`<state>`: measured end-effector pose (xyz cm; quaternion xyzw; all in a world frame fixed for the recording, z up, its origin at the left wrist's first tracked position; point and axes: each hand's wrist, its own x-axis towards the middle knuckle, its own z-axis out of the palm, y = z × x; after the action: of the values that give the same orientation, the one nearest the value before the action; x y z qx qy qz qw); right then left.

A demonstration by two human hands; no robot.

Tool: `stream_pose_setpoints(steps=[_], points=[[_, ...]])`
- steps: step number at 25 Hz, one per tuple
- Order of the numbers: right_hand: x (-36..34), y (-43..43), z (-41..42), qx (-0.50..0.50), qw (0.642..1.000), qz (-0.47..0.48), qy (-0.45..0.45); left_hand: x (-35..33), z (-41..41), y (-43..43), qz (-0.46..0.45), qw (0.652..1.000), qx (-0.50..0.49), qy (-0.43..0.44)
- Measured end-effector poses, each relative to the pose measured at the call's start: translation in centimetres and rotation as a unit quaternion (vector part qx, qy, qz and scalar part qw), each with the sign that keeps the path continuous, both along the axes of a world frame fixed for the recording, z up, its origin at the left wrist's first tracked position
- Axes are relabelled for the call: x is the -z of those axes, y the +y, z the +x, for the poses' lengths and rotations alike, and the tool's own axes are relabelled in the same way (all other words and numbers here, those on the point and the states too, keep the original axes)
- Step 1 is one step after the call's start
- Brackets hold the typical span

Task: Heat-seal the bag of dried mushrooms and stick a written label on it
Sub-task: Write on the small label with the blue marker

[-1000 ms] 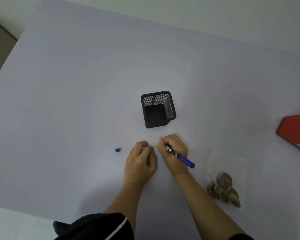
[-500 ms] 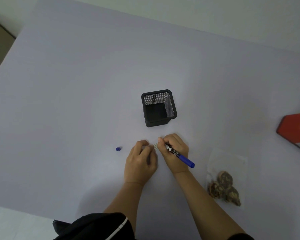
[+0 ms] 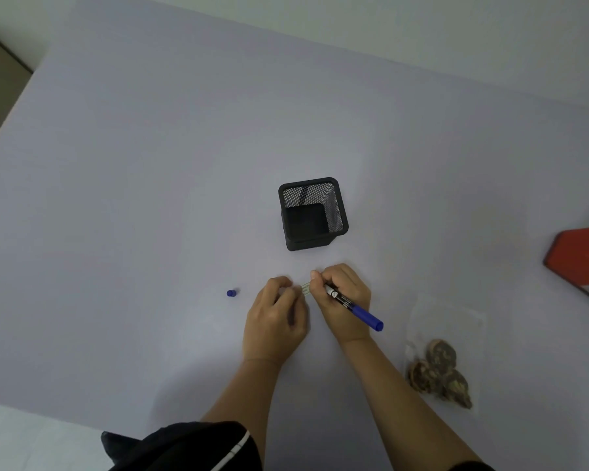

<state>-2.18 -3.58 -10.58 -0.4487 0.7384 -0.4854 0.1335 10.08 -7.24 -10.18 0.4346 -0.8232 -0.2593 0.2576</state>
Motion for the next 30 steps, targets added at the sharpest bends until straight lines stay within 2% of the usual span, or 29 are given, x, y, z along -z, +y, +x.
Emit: stream_pose_setpoints(steps=[13,18,22,28,30], points=[[0.1,0.0,-0.1,0.025,1.000,0.000,-0.008,0.4,-0.1,0.1,-0.002,1.000,0.000,0.004],[-1.3,-0.3,-0.2,0.088,0.987,0.043,-0.128,0.3,0.0,-0.1,0.009,1.000,0.000,0.001],[-4.3,0.4,-0.6,0.161,0.945,0.033,-0.281,-0.2,0.1,-0.2,0.042,0.999,0.004,-0.012],[-9.2,5.1,-2.1,0.197,0.912,0.081,-0.350,-1.3,0.1,-0.1,0.095,0.995,0.002,0.005],[-11.1,5.6,-2.8,0.204,0.895,0.094,-0.385,-2.5,0.1,-0.2,0.147,0.989,-0.017,0.013]])
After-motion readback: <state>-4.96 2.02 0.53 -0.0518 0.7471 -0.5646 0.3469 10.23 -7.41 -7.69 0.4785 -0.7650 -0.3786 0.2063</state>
